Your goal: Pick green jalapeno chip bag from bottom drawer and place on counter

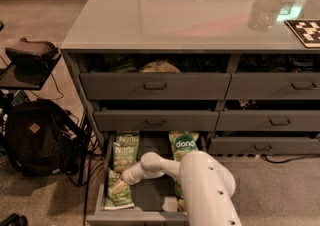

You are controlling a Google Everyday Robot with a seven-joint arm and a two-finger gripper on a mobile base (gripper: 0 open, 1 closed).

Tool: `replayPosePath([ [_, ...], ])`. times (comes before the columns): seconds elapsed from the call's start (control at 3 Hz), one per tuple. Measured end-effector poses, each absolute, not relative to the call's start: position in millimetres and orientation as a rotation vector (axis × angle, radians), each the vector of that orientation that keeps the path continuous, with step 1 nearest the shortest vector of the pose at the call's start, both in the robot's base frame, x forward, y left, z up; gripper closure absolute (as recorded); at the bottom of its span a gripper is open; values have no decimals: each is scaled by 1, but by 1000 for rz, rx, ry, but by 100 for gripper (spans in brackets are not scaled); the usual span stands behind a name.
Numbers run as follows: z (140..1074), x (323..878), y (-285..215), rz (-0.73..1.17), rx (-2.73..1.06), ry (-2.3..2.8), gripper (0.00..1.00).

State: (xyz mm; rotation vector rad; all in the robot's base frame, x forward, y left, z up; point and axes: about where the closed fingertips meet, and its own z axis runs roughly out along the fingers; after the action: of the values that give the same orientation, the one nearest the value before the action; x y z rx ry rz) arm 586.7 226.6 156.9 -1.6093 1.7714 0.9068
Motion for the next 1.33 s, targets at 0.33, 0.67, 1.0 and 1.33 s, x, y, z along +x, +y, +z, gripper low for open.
replayPosePath([
  [0.33, 143, 590, 222, 932, -1574, 1815, 57],
  [0.67, 137, 595, 214, 958, -1516, 1838, 80],
  [1.0, 167, 594, 200, 1017, -1432, 1772, 100],
  [1.33, 231, 592, 162, 1004, -1390, 1635, 100],
])
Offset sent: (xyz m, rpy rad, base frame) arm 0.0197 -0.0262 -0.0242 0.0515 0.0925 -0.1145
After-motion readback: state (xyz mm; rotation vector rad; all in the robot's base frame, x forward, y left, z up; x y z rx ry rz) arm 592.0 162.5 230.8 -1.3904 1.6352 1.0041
